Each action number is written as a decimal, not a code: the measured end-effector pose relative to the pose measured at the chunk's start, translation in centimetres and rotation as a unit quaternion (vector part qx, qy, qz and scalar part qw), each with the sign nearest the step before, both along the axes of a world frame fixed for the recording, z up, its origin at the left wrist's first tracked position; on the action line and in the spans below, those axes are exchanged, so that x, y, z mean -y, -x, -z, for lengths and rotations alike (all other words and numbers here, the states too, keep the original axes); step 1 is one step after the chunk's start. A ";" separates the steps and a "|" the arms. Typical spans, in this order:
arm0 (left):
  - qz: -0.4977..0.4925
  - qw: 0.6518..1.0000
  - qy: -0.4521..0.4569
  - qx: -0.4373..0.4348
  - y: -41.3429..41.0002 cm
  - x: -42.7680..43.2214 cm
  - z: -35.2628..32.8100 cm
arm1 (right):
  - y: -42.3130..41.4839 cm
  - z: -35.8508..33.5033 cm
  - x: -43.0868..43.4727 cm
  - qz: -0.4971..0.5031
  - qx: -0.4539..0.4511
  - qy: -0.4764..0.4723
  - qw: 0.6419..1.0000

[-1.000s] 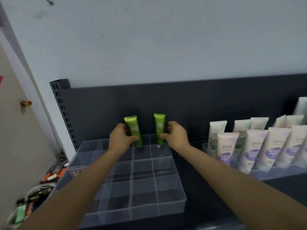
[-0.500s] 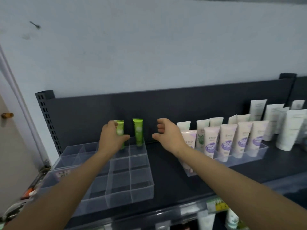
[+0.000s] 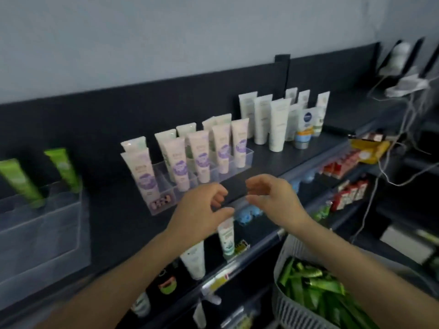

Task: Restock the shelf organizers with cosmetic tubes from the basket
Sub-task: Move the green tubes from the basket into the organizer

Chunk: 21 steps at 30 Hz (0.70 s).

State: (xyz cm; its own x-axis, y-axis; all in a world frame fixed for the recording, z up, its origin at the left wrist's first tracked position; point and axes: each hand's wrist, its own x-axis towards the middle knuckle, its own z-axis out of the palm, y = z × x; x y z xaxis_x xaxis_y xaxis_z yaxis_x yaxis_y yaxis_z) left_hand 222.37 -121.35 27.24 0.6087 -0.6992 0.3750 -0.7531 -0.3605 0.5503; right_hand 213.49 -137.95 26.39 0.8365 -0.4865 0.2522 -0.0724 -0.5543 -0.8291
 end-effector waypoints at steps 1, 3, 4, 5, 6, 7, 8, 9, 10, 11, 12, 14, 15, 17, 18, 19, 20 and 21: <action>0.019 1.000 -0.009 -0.009 0.7 1.8 1.0 | 1.1 1.5 1.5 0.020 -0.014 -0.002 1.000; 0.059 0.997 -0.037 -0.020 1.9 5.2 3.1 | 3.1 4.4 4.5 0.056 -0.054 -0.021 0.997; 0.083 0.994 -0.060 -0.032 2.8 7.5 4.5 | 4.9 6.1 6.3 0.078 -0.086 -0.030 0.993; 0.098 0.991 -0.079 -0.038 3.1 8.4 5.4 | 5.7 7.5 7.2 0.086 -0.114 -0.031 0.989; 0.121 0.986 -0.107 -0.049 3.6 9.9 6.7 | 7.2 9.2 8.5 0.103 -0.147 -0.032 0.983; 0.145 0.978 -0.134 -0.062 4.2 11.8 8.1 | 8.8 11.0 10.0 0.119 -0.179 -0.034 0.976; 0.163 0.971 -0.161 -0.074 4.7 13.3 9.3 | 10.4 12.8 11.3 0.125 -0.216 -0.034 0.968; 0.178 0.962 -0.187 -0.089 5.1 14.7 10.7 | 11.9 14.9 12.6 0.135 -0.255 -0.035 0.957; 0.188 0.954 -0.210 -0.103 5.5 16.0 12.1 | 13.3 17.1 14.0 0.147 -0.291 -0.043 0.944; 0.191 0.946 -0.236 -0.117 5.8 17.2 13.5 | 14.8 19.1 15.2 0.155 -0.317 -0.060 0.934; 0.190 0.939 -0.259 -0.128 6.1 18.4 14.9 | 16.1 21.2 16.4 0.165 -0.338 -0.081 0.923; 0.191 0.923 -0.302 -0.145 6.6 20.4 17.7 | 18.2 23.9 17.7 0.168 -0.387 -0.092 0.902; 0.191 0.914 -0.324 -0.152 6.9 21.4 18.9 | 19.1 25.0 18.3 0.168 -0.408 -0.091 0.893; 0.185 0.900 -0.359 -0.161 7.3 23.0 21.5 | 20.3 26.7 19.0 0.165 -0.446 -0.093 0.875; 0.179 0.894 -0.375 -0.165 7.5 23.7 22.8 | 20.7 27.7 19.3 0.159 -0.465 -0.089 0.867; 0.170 0.889 -0.392 -0.165 7.7 24.3 24.0 | 21.1 28.8 19.7 0.151 -0.481 -0.087 0.859; 0.158 0.884 -0.408 -0.165 7.9 24.8 25.1 | 21.5 29.8 19.9 0.145 -0.491 -0.088 0.854; 0.145 0.879 -0.423 -0.166 8.1 25.4 26.2 | 21.8 30.7 20.1 0.139 -0.502 -0.094 0.848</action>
State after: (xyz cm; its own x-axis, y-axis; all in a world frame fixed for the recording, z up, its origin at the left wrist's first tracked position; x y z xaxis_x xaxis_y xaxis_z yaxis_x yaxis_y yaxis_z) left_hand 214.31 -146.73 0.99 0.3374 -0.7863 -0.5176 -0.7297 -0.5658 0.3839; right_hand 191.72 -158.10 -4.30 0.4303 -0.6528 -0.6234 -0.9008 -0.2657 -0.3434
